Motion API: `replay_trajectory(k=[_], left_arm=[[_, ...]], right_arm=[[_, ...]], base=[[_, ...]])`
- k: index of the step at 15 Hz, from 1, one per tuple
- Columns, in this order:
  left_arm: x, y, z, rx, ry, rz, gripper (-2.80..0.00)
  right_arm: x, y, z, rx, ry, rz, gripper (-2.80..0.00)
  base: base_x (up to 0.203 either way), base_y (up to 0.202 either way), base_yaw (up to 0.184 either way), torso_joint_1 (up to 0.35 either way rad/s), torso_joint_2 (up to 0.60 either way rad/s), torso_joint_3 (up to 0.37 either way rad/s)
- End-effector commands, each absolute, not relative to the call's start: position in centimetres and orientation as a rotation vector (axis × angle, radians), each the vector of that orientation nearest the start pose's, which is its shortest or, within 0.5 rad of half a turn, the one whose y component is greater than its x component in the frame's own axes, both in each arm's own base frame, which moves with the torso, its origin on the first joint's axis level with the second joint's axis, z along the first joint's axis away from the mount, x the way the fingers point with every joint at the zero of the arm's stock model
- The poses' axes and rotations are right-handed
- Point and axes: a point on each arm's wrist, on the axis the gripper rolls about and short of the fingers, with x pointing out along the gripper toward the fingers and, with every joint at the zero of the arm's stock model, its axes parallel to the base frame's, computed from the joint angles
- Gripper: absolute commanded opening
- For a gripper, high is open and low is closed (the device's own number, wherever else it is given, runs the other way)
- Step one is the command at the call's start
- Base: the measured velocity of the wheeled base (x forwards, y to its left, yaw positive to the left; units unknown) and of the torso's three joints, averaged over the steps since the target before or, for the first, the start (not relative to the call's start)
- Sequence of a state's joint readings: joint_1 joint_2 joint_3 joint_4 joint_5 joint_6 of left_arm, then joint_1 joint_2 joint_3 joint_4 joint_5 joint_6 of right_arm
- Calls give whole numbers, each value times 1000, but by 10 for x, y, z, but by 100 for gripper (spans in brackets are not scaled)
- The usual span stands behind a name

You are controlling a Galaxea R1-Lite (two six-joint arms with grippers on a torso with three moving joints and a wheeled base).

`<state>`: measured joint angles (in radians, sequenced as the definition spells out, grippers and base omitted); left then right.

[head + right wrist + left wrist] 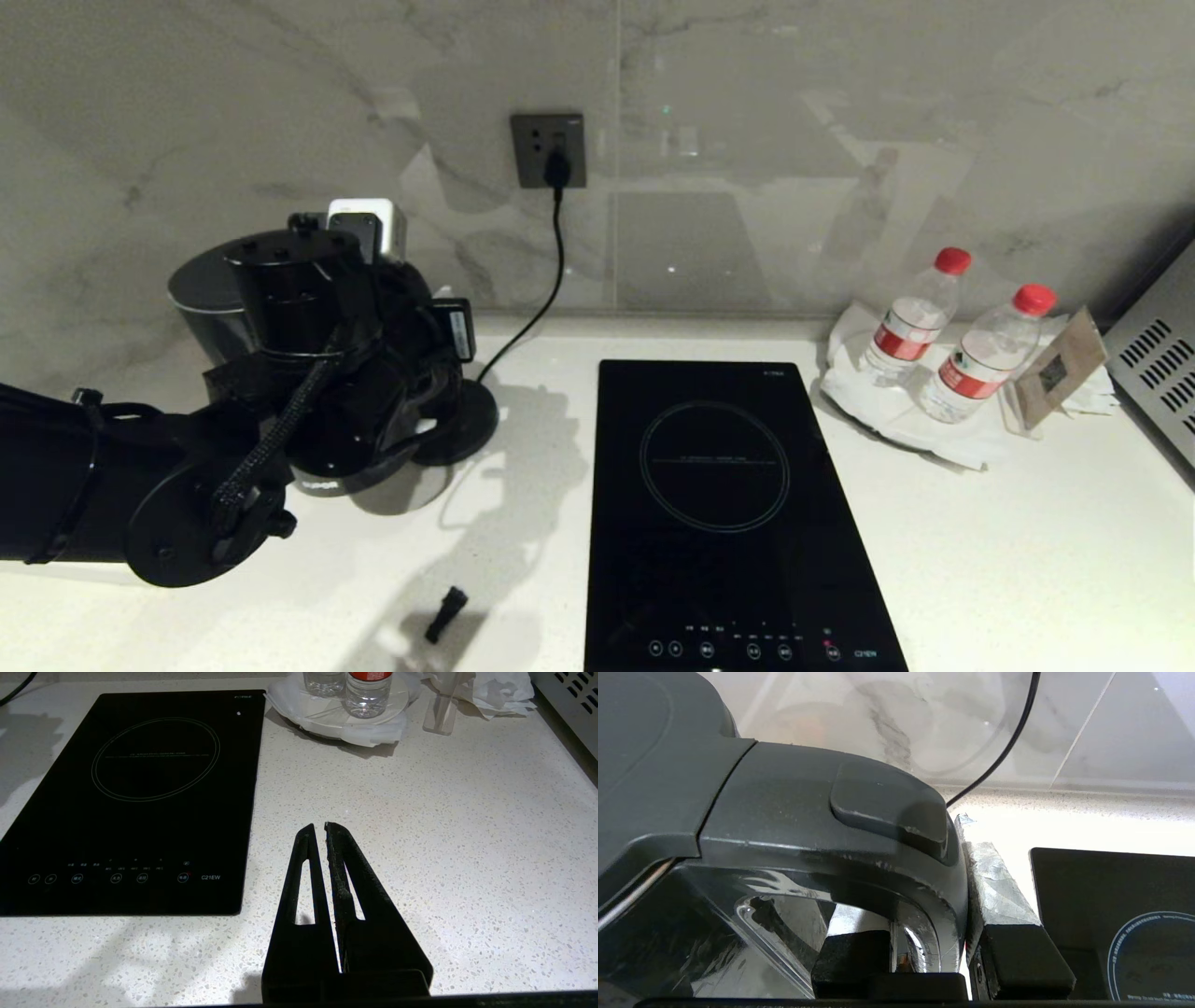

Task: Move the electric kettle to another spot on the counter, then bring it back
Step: Place it by the sink

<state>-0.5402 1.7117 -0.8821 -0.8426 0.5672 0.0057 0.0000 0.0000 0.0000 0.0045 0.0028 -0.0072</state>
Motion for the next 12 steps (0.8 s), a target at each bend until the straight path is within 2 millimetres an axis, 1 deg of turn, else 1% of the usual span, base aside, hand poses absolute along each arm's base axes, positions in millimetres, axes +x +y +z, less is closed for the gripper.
replay_trajectory(k=[1, 3, 8, 12], left_arm=[[266, -145, 229, -14, -35, 33, -280], [262, -143, 233, -19, -43, 35, -280], [254, -139, 224, -3, -17, 39, -280], [250, -137, 222, 0, -10, 38, -280]], right_arm=[[-23, 0, 75, -8, 5, 3, -280], [-23, 0, 75, -8, 5, 3, -280], [-23, 0, 75, -8, 5, 3, -280], [-23, 0, 75, -8, 5, 3, -280]], base=[[0, 0, 0, 2, 12, 76], [0, 0, 0, 2, 5, 149], [0, 0, 0, -2, 7, 196], [0, 0, 0, 2, 4, 200]])
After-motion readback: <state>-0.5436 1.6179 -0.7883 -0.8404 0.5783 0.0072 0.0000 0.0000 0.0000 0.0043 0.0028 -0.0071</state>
